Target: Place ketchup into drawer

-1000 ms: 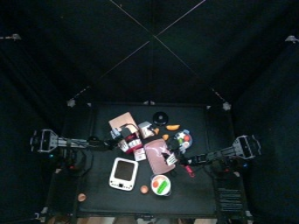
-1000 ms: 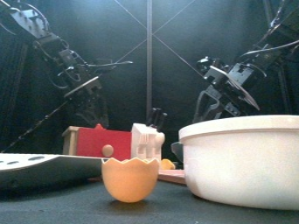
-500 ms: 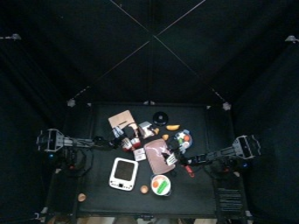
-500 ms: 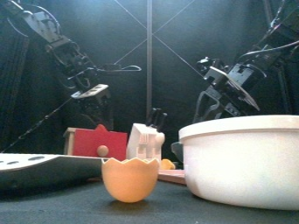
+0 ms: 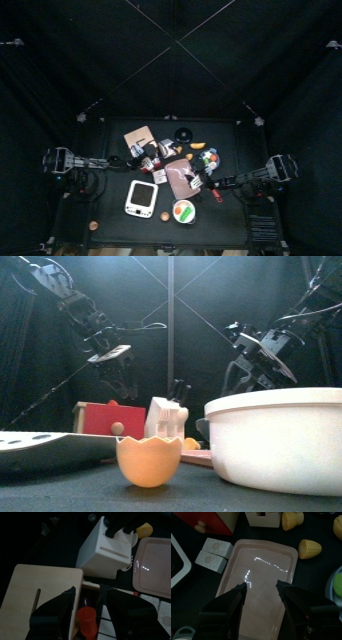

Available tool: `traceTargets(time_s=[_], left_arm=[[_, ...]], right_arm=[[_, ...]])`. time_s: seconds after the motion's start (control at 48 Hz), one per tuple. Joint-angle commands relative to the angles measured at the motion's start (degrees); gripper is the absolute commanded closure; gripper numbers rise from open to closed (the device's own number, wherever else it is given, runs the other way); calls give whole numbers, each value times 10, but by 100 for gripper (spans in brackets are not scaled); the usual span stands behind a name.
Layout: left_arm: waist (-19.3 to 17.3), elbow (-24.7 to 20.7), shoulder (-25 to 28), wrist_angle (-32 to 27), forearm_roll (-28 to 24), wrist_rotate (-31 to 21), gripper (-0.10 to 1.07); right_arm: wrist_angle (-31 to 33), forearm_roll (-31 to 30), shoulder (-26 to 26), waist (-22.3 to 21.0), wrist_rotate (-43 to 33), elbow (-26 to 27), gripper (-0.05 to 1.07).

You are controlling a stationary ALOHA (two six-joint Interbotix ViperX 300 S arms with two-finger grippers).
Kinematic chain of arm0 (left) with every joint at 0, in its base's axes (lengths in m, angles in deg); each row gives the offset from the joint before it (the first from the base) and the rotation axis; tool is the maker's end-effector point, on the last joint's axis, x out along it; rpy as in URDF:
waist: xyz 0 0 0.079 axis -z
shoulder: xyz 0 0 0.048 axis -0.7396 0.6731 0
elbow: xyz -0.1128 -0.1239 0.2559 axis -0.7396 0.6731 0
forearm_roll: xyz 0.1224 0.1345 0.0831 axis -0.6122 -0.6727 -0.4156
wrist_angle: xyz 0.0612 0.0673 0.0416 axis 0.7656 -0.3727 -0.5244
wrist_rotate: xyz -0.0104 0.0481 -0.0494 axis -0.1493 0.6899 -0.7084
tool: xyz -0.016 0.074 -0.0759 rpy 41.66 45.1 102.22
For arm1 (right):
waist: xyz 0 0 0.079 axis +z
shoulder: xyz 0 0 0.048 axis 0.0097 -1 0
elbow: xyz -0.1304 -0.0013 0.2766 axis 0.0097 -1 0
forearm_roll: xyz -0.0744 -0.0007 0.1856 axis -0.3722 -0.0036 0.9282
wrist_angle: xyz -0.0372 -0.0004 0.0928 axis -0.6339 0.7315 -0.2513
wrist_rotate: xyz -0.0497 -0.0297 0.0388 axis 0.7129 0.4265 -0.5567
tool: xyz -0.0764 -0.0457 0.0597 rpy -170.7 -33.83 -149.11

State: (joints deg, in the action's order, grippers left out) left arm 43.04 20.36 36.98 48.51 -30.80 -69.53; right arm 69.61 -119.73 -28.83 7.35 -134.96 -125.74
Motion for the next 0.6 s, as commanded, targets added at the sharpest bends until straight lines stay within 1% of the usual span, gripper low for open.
traceTargets(time_s=[0.0,0.104,0.208,0.333,0.583], left_arm=[[11,4,-17,-4,12,0,16],[12,17,-24,-9,31,0,17],[12,29,-28,-20,39,-1,17],[13,33,-30,-33,40,0,17],[13,36,-23,-36,46,-1,17]], right_arm=[[1,-1,8,-3,0,10,16],[1,-1,7,-3,0,11,16],[1,-1,6,-3,0,11,16],[1,-2,5,-3,0,11,16],[1,-2,4,-4,0,11,16]])
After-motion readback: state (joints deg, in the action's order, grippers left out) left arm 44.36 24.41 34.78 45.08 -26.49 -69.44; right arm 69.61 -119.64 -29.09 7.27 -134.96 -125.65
